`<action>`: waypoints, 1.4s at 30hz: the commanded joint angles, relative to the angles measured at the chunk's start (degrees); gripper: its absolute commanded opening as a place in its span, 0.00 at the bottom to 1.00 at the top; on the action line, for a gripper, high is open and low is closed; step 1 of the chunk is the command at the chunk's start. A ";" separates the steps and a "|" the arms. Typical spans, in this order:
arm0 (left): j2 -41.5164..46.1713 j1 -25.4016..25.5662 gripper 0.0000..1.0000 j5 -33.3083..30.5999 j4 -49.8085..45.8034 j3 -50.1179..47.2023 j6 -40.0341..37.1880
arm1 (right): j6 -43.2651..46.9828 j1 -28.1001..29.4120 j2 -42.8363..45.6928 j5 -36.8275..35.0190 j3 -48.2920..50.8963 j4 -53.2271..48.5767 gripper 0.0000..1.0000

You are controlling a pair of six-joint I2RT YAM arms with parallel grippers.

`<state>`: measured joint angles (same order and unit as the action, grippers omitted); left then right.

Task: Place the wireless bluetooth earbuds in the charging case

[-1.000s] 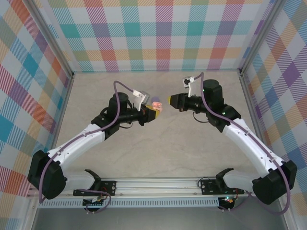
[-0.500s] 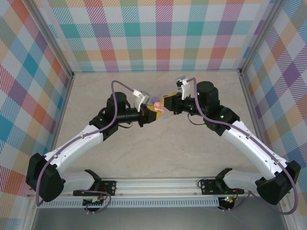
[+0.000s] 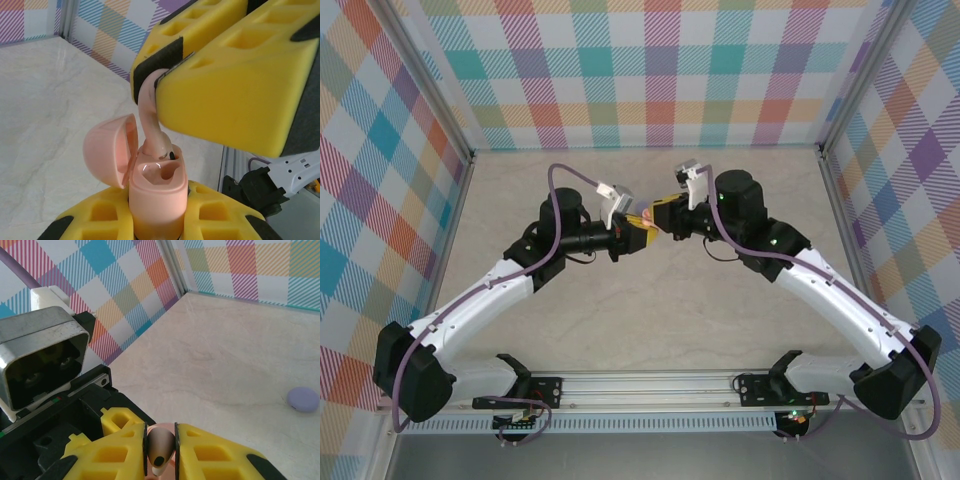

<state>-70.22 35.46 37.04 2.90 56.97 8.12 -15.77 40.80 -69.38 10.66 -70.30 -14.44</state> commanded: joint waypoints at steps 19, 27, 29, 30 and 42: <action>1.87 0.84 0.04 -1.88 -0.80 2.05 0.67 | 1.97 0.86 -0.46 -0.90 -2.06 -1.09 0.19; 1.95 0.83 0.03 -2.23 -0.74 2.21 0.98 | 2.22 0.95 -0.55 -0.66 -1.94 -1.36 0.19; 2.01 0.74 0.03 -2.48 -0.56 2.25 1.07 | 2.32 0.95 -0.60 -0.55 -1.94 -1.54 0.19; 1.95 0.79 0.03 -2.66 -0.59 2.29 1.19 | 2.44 0.95 -0.69 -0.55 -1.95 -1.64 0.19; 2.26 0.77 0.02 -3.64 -0.39 2.32 1.64 | 2.66 1.13 -1.87 1.63 -2.56 -3.05 0.19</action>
<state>-69.60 35.51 33.39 1.21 57.19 9.43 -14.09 41.52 -70.61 11.00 -70.96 -16.12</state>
